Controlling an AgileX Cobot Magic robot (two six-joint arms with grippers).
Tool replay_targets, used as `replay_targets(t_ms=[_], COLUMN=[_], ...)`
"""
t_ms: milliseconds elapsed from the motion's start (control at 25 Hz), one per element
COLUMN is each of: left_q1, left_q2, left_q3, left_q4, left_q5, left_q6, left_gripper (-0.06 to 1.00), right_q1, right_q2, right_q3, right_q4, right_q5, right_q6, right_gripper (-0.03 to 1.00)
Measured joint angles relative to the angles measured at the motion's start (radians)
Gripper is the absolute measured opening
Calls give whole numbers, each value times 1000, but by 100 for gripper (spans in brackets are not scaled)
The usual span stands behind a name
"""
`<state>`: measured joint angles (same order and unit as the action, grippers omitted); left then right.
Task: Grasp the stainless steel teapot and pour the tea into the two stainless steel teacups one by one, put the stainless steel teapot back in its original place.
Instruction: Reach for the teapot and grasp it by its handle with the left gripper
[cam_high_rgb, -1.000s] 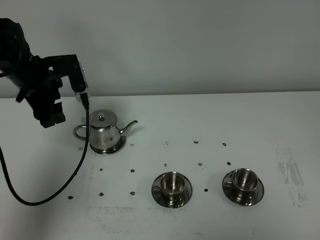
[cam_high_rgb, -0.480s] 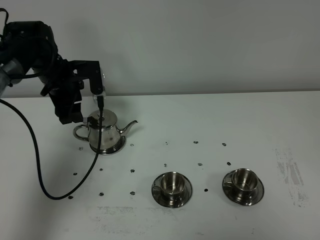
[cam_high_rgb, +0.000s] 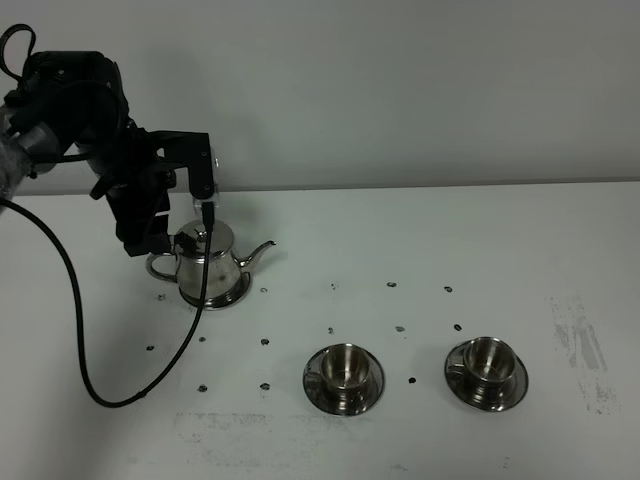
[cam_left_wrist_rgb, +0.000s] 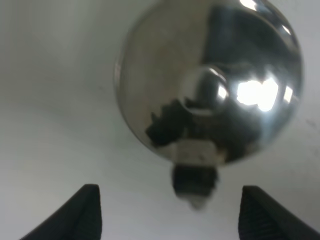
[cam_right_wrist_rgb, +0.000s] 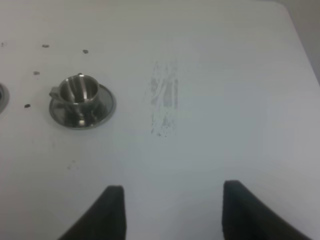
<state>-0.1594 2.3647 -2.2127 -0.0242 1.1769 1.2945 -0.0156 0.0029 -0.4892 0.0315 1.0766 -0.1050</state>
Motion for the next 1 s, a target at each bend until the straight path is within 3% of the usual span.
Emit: replay_targets(t_ms=[320,440,680,1000], left_q1=[0,1,1,1], left_q2=[-74,-73,-73,-39], left_q3=[153,183,192,194], left_q4=[24,24,35,17], left_q5=[-8,-61,-125,-129], left_q6=[-14,-22,-43,-37], left_gripper=[63,63,63,63], right_q1=[0,0,0,0], right_q2=[0,0,0,0], right_q3=[0,0,0,0], right_q4=[0,0,0,0], right_q5=[0,0,0,0], right_q6=[0,0,0,0], right_gripper=[45,45,45,45])
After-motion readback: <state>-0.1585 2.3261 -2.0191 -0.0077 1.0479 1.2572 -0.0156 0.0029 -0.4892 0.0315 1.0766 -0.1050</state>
